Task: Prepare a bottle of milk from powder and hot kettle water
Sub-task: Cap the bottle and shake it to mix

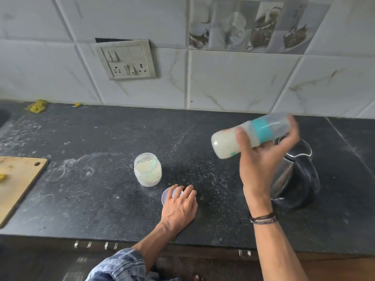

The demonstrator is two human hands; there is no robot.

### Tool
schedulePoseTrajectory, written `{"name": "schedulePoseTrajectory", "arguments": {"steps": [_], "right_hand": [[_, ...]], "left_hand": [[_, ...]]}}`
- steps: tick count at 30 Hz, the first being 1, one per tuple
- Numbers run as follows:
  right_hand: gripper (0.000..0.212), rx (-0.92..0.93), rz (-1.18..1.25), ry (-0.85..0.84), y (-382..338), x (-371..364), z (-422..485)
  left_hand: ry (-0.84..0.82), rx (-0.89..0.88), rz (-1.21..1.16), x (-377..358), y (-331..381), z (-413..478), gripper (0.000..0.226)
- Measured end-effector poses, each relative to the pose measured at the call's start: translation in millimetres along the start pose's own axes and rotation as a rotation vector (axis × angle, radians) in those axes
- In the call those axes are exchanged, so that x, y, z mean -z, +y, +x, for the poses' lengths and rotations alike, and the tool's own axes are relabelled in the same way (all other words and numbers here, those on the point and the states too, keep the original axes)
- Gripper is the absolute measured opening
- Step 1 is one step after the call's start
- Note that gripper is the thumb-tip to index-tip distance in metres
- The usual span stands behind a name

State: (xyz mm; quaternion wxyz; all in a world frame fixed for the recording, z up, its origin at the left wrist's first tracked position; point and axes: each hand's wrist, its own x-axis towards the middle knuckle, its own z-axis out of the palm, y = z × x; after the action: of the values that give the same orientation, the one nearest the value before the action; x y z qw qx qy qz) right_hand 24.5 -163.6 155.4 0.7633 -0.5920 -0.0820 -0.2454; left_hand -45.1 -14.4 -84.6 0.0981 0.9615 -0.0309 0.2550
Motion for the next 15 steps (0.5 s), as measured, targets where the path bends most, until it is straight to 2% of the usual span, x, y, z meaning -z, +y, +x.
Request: {"name": "schedulePoseTrajectory", "arguments": {"steps": [2,3,5,6,10,12,15], "right_hand": [[0.092,0.039,-0.027,0.061,1.6,-1.9,2.3],[0.093,0.002,-0.058,0.013,2.4,-3.8,1.8],[0.094,-0.116,-0.167,-0.193,4.6,-4.8,-1.3],[0.094,-0.135,-0.183,-0.230,4.5,-2.7,-2.0],[0.090,0.042,0.017,-0.017,-3.7,0.5,3.5],[0.090,0.039,0.005,0.001,-1.4,-1.9,3.1],[0.087,-0.107,-0.112,-0.193,0.7,-0.3,-2.5]], "left_hand": [[0.000,-0.005,0.002,-0.9,-0.5,-0.1,0.016],[0.000,-0.008,-0.001,-1.2,-0.6,-0.7,0.016],[0.002,-0.009,-0.003,-2.0,-1.3,-1.0,0.017],[0.000,-0.011,-0.002,-2.9,-1.5,-1.0,0.017],[-0.004,0.002,0.005,-3.1,-1.0,0.3,0.014],[-0.009,0.002,0.002,-2.6,-1.0,-0.8,0.014],[-0.007,0.000,-0.004,-1.9,-0.3,-0.4,0.015]]}}
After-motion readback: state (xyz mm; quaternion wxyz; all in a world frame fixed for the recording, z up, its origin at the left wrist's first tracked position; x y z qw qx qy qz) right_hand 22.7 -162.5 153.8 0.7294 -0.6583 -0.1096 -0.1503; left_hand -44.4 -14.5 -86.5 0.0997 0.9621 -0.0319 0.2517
